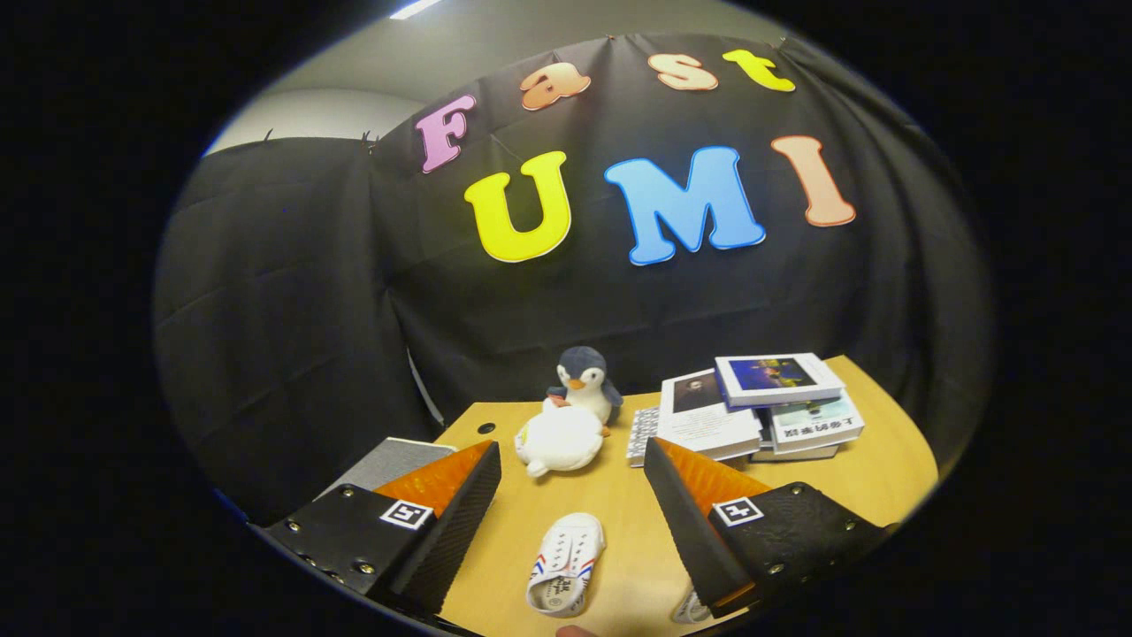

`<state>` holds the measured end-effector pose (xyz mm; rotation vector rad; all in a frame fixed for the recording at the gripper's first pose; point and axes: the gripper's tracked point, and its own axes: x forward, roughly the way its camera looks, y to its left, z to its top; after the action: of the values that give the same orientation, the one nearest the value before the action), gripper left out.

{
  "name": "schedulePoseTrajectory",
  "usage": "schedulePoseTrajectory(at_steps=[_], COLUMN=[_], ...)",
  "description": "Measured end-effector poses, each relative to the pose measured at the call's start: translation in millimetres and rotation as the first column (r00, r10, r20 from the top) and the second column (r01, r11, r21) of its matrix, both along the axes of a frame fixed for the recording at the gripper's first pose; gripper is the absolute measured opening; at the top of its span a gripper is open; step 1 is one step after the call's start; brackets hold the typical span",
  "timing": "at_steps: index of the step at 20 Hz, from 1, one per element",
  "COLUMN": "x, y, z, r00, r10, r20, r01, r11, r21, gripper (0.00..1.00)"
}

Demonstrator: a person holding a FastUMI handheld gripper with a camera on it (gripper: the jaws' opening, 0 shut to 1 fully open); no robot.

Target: Open the storage box then place both shoes into the box .Put the left shoe in first, then the right shoe, with the right side of both shoes facing outward in a uniform manner.

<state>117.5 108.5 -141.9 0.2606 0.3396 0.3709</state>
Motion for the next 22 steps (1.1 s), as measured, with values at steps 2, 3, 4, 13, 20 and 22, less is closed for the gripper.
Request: schedulePoseTrajectory(at_steps=[2, 3, 4, 13, 20, 22], x=[5.1, 6.6, 9.1, 9.5, -6.5, -10.2], y=[14.8, 24.5, 34.1, 133.6, 183.4, 197.6], z=[-14.7, -22.3, -30.1, -83.3, -122.0, -129.3], r00=[0.998, 0.994, 0.99, 0.881, 0.77, 0.737], r10=[0.048, 0.078, 0.104, 0.377, 0.512, 0.544], r20=[-0.046, -0.072, -0.098, -0.285, -0.381, -0.402], r01=[-0.046, -0.074, -0.096, -0.279, -0.304, -0.289], r11=[0.998, 0.996, 0.992, 0.901, 0.82, 0.79], r21=[0.033, 0.055, 0.079, 0.332, 0.486, 0.541], gripper=[0.99, 0.99, 0.99, 0.97, 0.97, 0.97])
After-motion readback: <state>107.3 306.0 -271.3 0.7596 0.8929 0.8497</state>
